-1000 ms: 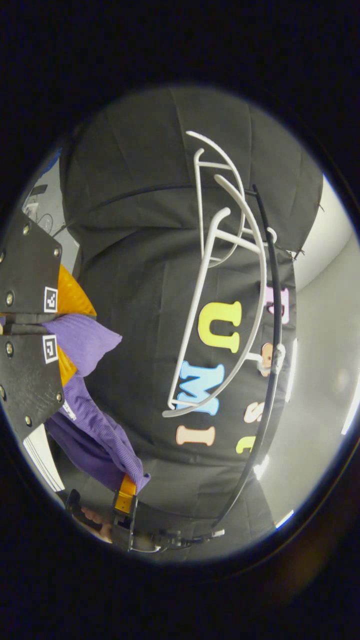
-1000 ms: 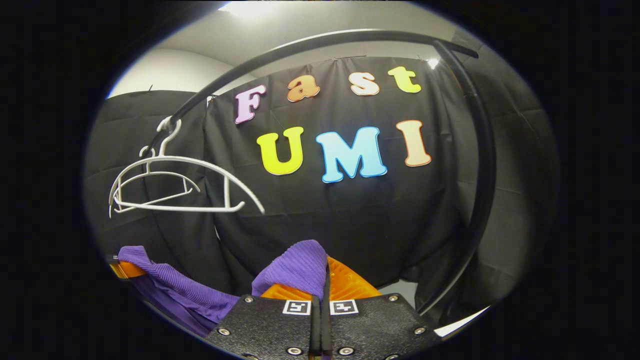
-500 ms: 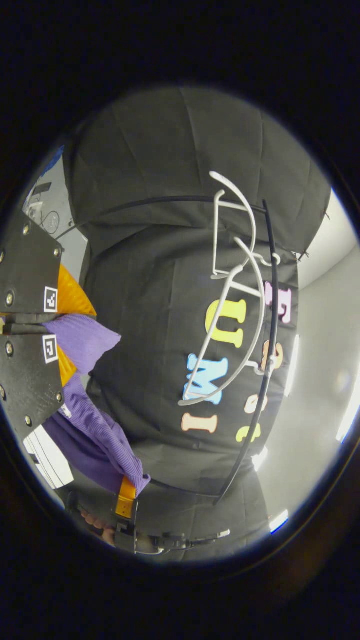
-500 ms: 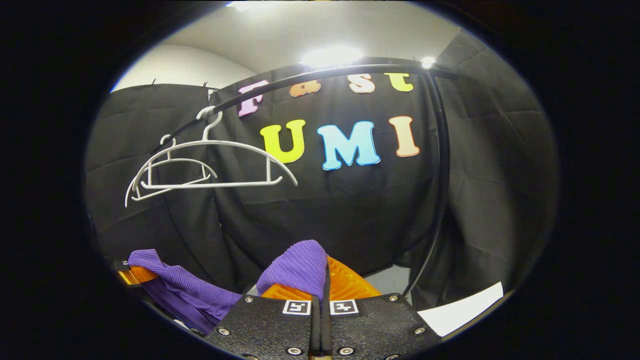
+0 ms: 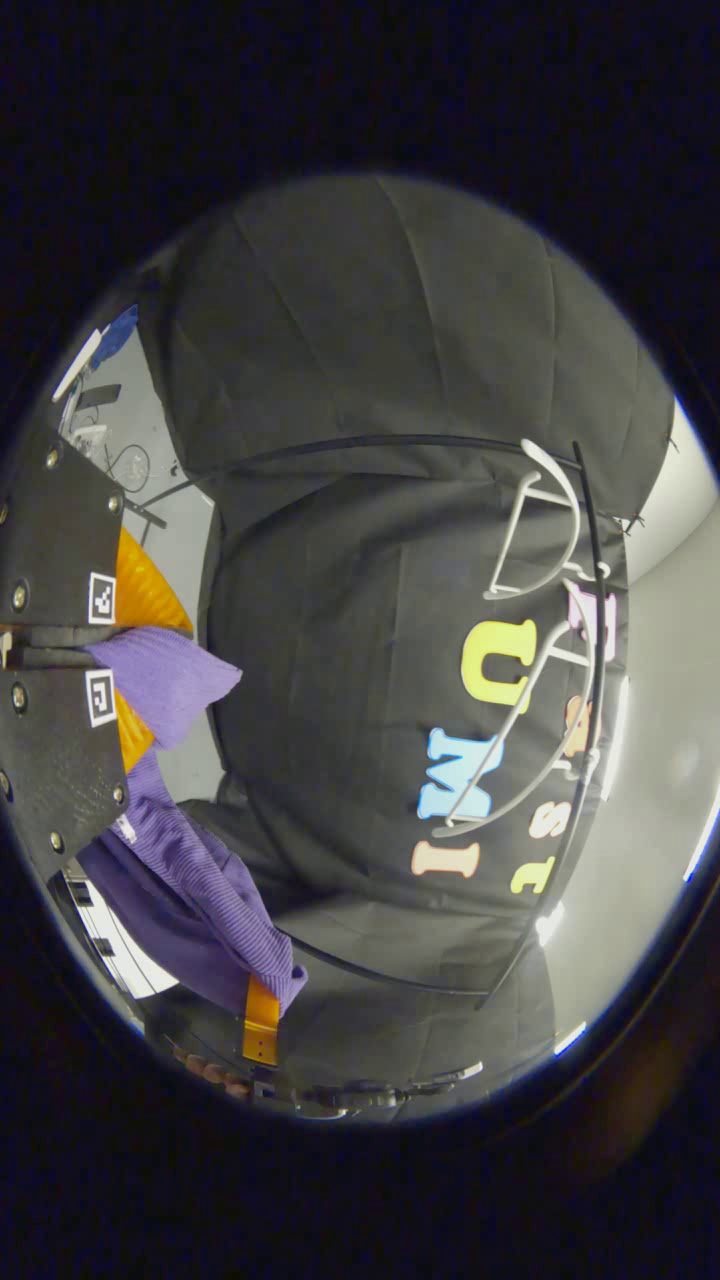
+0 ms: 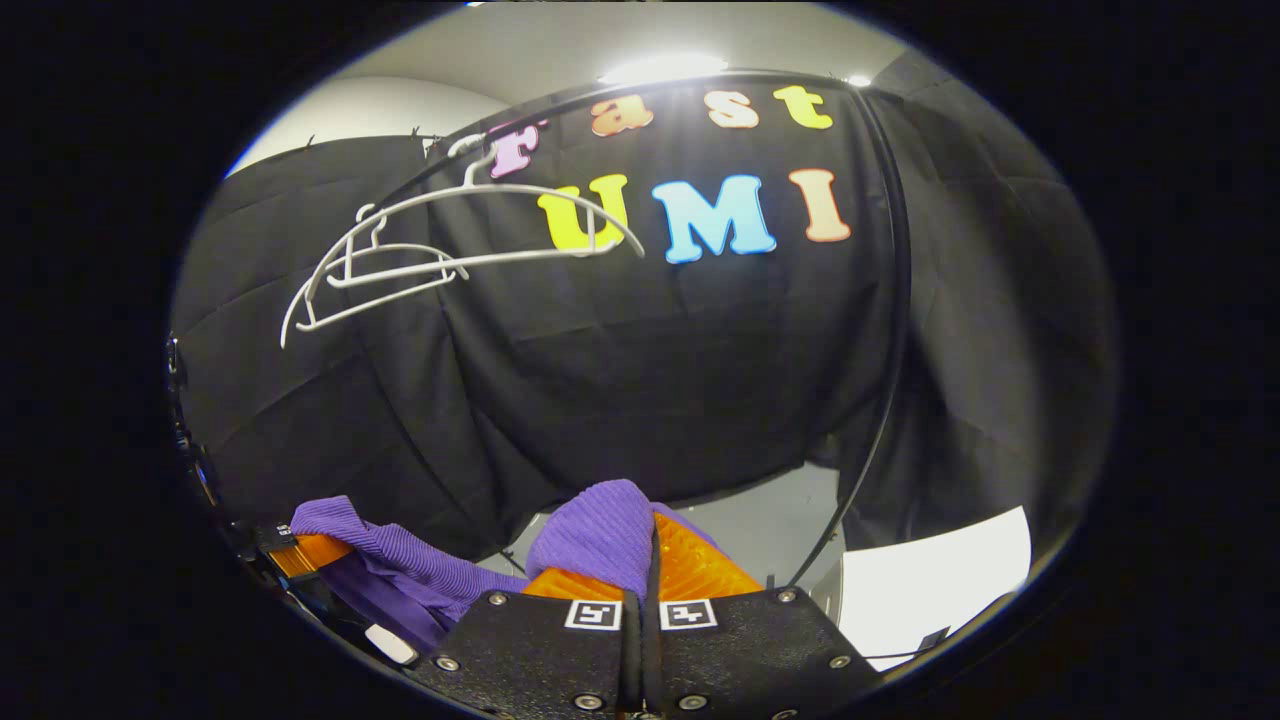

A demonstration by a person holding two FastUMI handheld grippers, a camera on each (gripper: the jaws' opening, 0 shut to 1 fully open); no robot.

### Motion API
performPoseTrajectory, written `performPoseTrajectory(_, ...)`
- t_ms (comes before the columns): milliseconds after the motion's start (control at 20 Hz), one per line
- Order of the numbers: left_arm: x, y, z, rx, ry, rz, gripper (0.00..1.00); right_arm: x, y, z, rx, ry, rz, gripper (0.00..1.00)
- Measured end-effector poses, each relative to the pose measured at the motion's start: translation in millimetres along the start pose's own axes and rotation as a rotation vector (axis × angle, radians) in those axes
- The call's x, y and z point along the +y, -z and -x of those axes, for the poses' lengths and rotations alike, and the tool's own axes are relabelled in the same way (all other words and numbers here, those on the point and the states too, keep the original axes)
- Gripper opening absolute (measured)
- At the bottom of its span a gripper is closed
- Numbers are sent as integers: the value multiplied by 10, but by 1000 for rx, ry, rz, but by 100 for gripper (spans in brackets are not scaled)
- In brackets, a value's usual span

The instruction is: Grasp the clothes on the hanger with both hands and then place them into the laundry hamper below.

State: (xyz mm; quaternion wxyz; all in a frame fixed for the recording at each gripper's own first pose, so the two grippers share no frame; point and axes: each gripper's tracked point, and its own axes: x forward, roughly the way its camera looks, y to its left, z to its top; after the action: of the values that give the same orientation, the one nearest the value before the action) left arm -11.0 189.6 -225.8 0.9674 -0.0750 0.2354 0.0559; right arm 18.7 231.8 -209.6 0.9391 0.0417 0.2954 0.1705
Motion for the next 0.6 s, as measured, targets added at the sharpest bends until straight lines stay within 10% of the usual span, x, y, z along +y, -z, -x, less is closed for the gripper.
performPoseTrajectory(600, 14, 1707, -442, 294, -22, -17, 1, -201, 1481, -510, 309, 37, -49, 0)
